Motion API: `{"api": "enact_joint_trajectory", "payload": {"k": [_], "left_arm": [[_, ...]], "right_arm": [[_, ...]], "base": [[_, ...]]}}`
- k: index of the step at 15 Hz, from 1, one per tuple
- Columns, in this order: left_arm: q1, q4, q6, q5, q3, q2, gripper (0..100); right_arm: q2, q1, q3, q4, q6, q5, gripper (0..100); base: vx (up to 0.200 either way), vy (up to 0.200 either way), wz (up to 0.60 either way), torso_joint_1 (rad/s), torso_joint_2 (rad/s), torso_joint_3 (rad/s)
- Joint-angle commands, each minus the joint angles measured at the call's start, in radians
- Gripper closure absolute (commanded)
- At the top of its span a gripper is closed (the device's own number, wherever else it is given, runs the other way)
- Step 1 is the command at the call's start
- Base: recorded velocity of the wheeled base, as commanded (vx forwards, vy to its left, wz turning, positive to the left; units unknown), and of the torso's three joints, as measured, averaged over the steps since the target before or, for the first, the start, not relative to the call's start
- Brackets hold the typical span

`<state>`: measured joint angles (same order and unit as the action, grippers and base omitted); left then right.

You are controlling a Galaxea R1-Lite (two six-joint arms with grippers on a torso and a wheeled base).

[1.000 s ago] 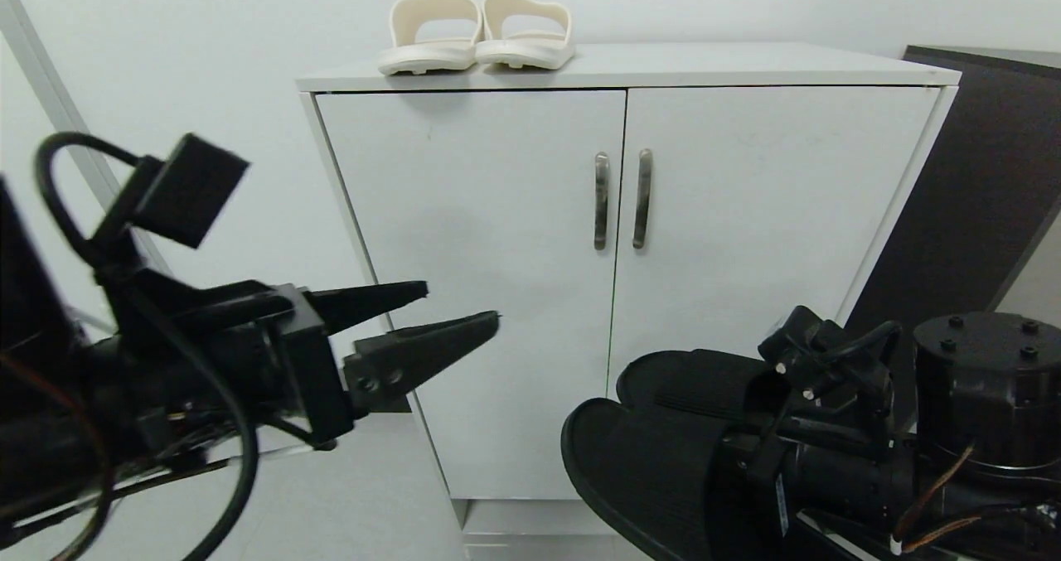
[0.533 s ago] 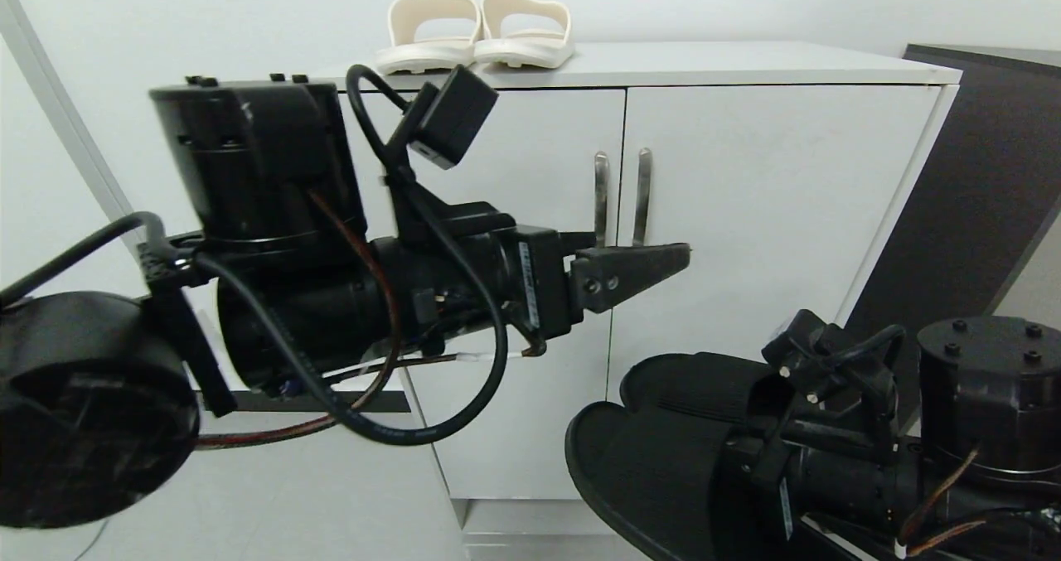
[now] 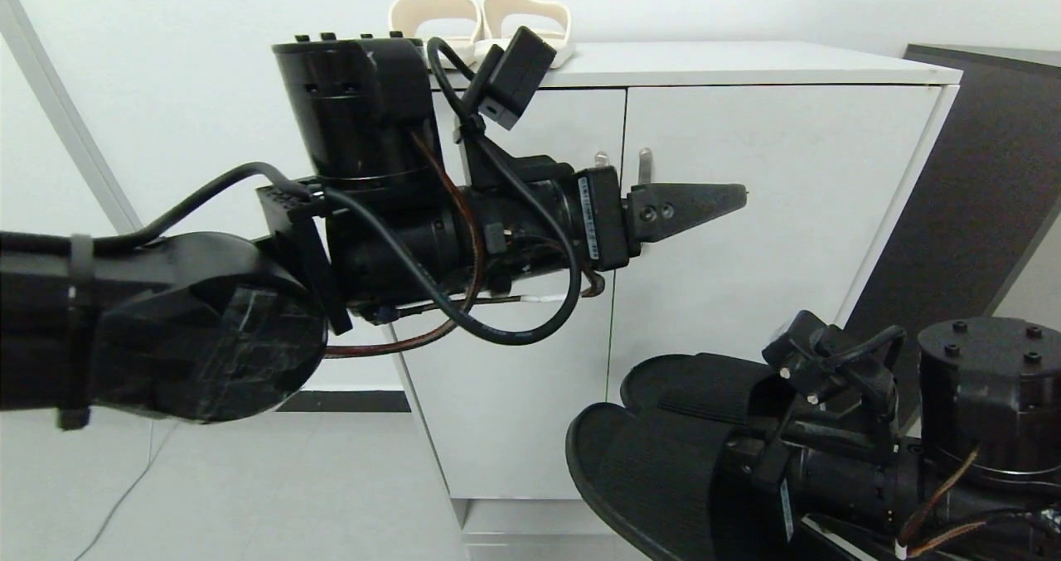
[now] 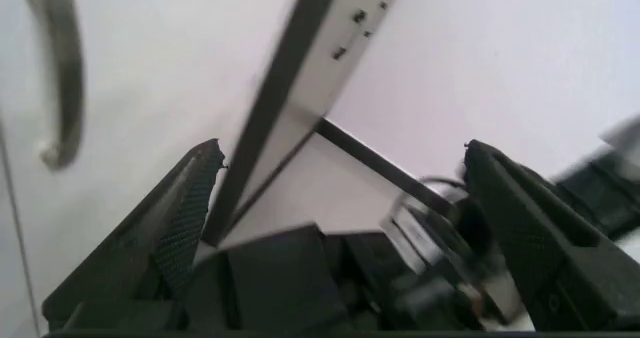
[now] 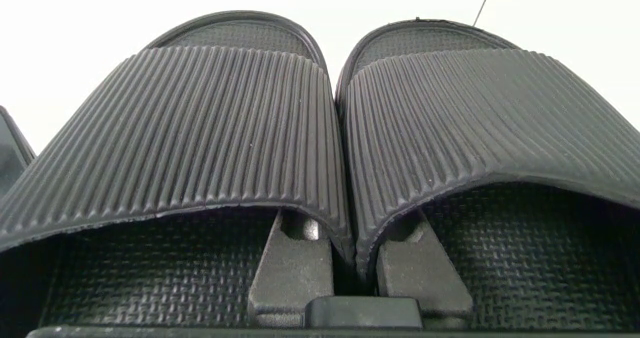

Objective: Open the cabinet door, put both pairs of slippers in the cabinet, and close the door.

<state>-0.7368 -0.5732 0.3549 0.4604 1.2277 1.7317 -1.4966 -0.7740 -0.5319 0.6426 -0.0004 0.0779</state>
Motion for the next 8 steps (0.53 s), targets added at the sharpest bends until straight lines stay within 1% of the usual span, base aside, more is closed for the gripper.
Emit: {"api": "enact_joint_trajectory", "payload": {"k": [1,3,4,6,8], "left_arm": [[0.0,0.003,-0.004,-0.037,0.049,0.057,0],[-0.001,0.038,-0.007,-0.062,0.084,0.062,0],[-0.001,0.064,-0.019,-0.085,0.105,0.071,0],[0.0,0.072,-0.059,-0.166,0.141,0.109,0],[0.0,0.073,-0.065,-0.184,0.162,0.132,0]], "right_arm": [[-0.001,-0.001,0.0,0.0,-0.001,0.0,100],[-0.001,-0.001,0.0,0.0,-0.001,0.0,100],[-0.001,-0.001,0.0,0.0,-0.001,0.0,100],[-0.001,-0.001,0.0,0.0,-0.001,0.0,100],[-0.002,-0.001,0.0,0.0,-0.001,0.0,100]], "base": [[0.0,0.0,0.0,0.0,0.0,0.0],[0.0,0.0,0.0,0.0,0.0,0.0],[0.0,0.0,0.0,0.0,0.0,0.0],[0.0,0.0,0.0,0.0,0.0,0.0],[0.0,0.0,0.0,0.0,0.0,0.0]]}}
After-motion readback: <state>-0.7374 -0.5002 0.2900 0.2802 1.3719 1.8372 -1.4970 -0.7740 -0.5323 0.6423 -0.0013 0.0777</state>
